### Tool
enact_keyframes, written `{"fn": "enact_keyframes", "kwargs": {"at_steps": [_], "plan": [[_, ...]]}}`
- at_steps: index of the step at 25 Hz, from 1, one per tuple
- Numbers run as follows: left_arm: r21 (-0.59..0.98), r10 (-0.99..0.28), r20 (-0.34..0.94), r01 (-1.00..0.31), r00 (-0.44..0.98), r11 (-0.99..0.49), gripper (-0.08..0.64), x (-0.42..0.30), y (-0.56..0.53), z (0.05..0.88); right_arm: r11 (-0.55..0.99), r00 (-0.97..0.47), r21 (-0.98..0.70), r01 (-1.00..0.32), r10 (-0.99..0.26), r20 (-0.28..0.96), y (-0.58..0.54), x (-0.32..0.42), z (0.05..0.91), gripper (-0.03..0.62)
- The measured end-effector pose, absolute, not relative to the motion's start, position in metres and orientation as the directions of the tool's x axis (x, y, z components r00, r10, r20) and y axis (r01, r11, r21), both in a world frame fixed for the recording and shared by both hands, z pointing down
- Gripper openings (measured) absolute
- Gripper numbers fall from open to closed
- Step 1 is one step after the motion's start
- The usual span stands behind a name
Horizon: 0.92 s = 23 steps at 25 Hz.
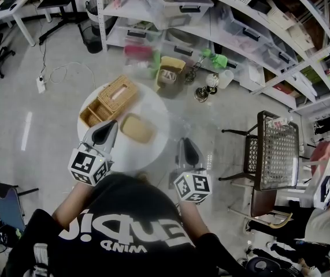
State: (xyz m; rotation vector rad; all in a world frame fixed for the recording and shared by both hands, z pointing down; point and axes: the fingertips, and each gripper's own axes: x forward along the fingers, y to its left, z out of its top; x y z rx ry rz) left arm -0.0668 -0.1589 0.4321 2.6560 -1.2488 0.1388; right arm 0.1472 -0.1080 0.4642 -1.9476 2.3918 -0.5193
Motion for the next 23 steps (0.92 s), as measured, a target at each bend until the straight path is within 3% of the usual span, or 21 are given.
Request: {"fn": "enact_keyframes", "kwargs": {"at_steps": [23], "plan": [[0.136,-0.745,0.182,-0.767,0.642,-0.628,0.002,-0.0685,-0.1549,0.4302,0.17,-0.232,-0.28,-0.945,-0.952,0.202,-0.107,0.1428,0.4657,0.04]]}}
